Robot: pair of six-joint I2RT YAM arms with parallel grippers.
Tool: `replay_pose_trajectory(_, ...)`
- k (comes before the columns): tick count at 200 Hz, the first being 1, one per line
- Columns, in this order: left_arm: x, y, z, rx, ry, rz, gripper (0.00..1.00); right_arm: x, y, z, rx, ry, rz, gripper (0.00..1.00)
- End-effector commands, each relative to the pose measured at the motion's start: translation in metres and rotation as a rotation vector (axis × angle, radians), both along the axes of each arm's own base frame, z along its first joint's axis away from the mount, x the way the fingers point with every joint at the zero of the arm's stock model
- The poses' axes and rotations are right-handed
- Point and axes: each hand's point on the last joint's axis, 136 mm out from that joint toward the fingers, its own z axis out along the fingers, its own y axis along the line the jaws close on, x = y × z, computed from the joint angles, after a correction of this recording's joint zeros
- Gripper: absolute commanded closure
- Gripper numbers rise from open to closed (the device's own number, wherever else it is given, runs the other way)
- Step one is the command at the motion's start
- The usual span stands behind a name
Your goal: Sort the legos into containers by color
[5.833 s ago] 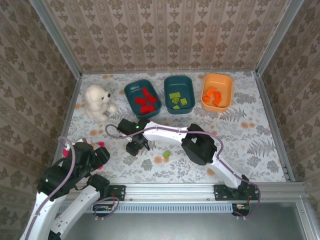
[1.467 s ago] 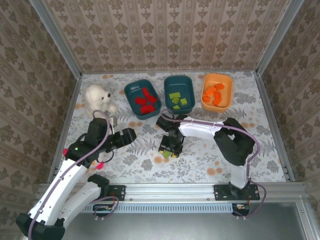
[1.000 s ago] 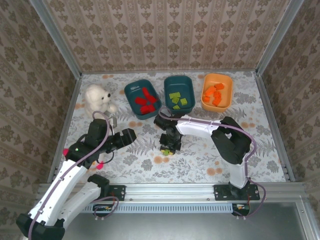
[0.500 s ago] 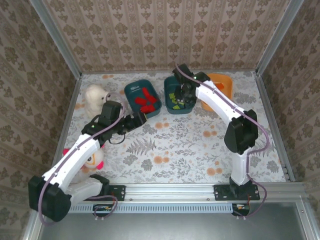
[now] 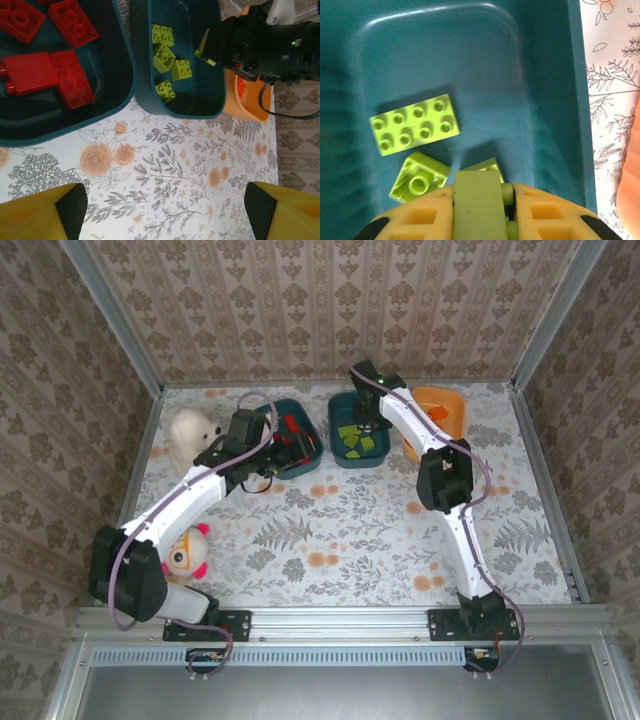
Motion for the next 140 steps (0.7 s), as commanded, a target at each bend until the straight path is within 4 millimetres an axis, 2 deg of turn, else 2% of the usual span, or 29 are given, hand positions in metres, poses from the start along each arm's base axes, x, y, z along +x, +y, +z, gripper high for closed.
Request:
replay_pose_trajectory(1, 0.005, -0.012, 0.013, -0.022, -0.041, -0.042, 0.15, 0.016, 0.0, 0.005, -0.035, -0.05, 0.031, 0.75)
replay_pose_trajectory(35, 0.006, -0.015, 0.005, -0.017, -0.02, -0.048, 0.15, 0.027, -0.009, -0.011, -0.083, -0.056, 0.002, 0.74)
replay_pose_trajectory(71, 0.007, -0.016, 0.005, -0.007, -0.014, -0.056, 0.15, 0.027, -0.021, -0.033, -0.16, -0.027, -0.02, 0.72)
replay_pose_trajectory(85, 0.008, -0.016, 0.007, -0.001, -0.018, -0.06, 0.15, 0.025, -0.021, -0.038, -0.16, -0.009, -0.017, 0.63)
replay_pose_trajectory(110, 0.006, -0.014, 0.01, 0.008, -0.023, -0.067, 0.15, 0.022, -0.019, -0.031, -0.153, -0.009, -0.012, 0.46)
replay_pose_trajectory(140, 0.003, -0.009, 0.014, 0.011, -0.03, -0.058, 0.15, 0.02, -0.019, 0.003, -0.142, -0.053, -0.024, 0.35)
